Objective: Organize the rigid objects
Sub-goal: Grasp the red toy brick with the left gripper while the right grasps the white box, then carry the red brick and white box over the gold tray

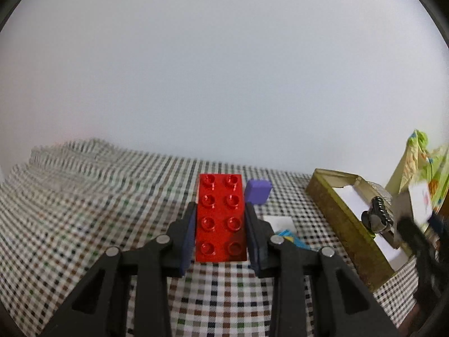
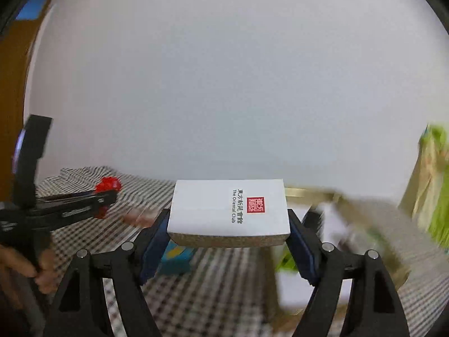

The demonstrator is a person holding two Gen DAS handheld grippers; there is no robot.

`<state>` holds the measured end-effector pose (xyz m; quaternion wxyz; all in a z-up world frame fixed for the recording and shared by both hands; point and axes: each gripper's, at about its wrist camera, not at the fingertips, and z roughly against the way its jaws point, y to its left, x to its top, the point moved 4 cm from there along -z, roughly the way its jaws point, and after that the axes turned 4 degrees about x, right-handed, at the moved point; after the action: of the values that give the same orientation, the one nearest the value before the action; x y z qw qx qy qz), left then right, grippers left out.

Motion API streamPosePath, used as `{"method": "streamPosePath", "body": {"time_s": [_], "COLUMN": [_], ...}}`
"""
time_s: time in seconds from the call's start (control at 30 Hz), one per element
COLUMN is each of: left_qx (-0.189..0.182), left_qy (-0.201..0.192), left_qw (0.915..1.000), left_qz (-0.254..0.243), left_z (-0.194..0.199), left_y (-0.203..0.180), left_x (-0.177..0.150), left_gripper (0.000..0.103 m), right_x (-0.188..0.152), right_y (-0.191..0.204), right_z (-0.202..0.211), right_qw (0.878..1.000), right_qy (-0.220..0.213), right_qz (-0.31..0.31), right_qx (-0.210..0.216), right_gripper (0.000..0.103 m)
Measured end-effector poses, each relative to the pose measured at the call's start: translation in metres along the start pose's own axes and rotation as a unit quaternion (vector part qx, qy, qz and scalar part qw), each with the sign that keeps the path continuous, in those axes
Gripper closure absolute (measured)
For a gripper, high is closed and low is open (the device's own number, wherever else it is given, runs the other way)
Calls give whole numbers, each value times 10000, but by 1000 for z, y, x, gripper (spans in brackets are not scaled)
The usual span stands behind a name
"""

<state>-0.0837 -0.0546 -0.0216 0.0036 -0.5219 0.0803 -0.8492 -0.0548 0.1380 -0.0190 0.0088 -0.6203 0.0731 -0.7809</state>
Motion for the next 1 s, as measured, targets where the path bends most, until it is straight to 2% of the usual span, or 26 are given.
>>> {"method": "streamPosePath", "body": {"time_s": [0.1,0.2,0.43,0.63,0.87,1.0], "left_qx": [115,202,219,312,121,-15], "left_qy": [-141,-142,-91,-12,-21,-62], "left_qw": [9995,9992,9997,9995,9999,10000], "left_qz": [-247,-326,-44,91,63,-55], "left_z": [3,-2,-7,-11,-12,-10], "left_y": [-11,-13,-7,-10,-43,-68], "left_x": [-1,-1,-3,-5,-5,-6], "left_gripper": [72,72,72,72,72,72], "right_x": [0,1,8,10,16,19], "right_y": [-11,-22,-53,-86,-117,-144], "right_z": [-2,-9,-15,-27,-30,-38], "right_qw": [9998,9999,9993,9978,9953,9927], "right_qy": [-135,-32,-148,-82,-257,-185], "right_qz": [75,-136,-234,-522,-611,-844], "right_qx": [-152,-10,-233,-398,-704,-841], "right_gripper": [24,24,24,24,24,24]}}
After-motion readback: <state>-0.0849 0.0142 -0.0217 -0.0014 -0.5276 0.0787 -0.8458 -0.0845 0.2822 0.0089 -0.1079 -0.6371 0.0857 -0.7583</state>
